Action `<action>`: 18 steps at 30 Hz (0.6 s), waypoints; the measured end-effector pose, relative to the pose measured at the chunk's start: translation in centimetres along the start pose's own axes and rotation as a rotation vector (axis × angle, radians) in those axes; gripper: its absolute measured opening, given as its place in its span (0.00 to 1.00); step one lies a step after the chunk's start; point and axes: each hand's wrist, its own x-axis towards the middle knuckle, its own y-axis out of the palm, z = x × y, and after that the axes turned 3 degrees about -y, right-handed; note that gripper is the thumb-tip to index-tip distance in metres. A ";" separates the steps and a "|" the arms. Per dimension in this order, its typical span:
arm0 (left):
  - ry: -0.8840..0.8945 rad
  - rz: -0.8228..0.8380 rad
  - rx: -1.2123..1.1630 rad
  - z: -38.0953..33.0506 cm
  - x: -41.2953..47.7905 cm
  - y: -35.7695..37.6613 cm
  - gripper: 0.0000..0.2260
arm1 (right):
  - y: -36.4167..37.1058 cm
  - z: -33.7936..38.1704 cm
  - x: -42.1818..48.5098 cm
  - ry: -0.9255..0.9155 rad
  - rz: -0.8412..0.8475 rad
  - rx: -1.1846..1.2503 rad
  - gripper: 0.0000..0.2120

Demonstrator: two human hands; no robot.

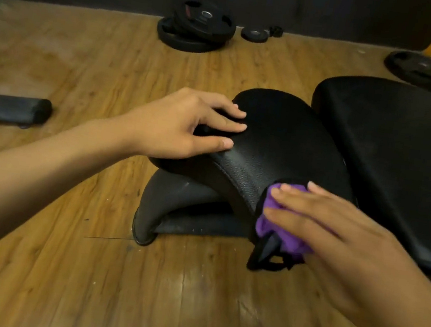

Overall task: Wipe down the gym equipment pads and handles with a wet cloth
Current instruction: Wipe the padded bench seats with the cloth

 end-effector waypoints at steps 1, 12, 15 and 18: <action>-0.010 -0.052 0.061 -0.9 -0.2 0.8 0.23 | -0.5 -0.7 0.5 0.071 -0.054 0.062 0.22; 0.316 -0.108 0.330 -12.0 -2.5 9.3 0.26 | -4.8 -7.8 10.0 0.408 -0.308 0.420 0.12; 0.378 -0.079 0.365 -12.7 -2.6 10.5 0.29 | -3.5 -5.8 12.6 0.084 -0.099 0.485 0.16; 0.359 -0.081 0.405 -12.8 -2.6 11.0 0.33 | -1.9 -5.3 12.0 -0.346 0.373 0.233 0.17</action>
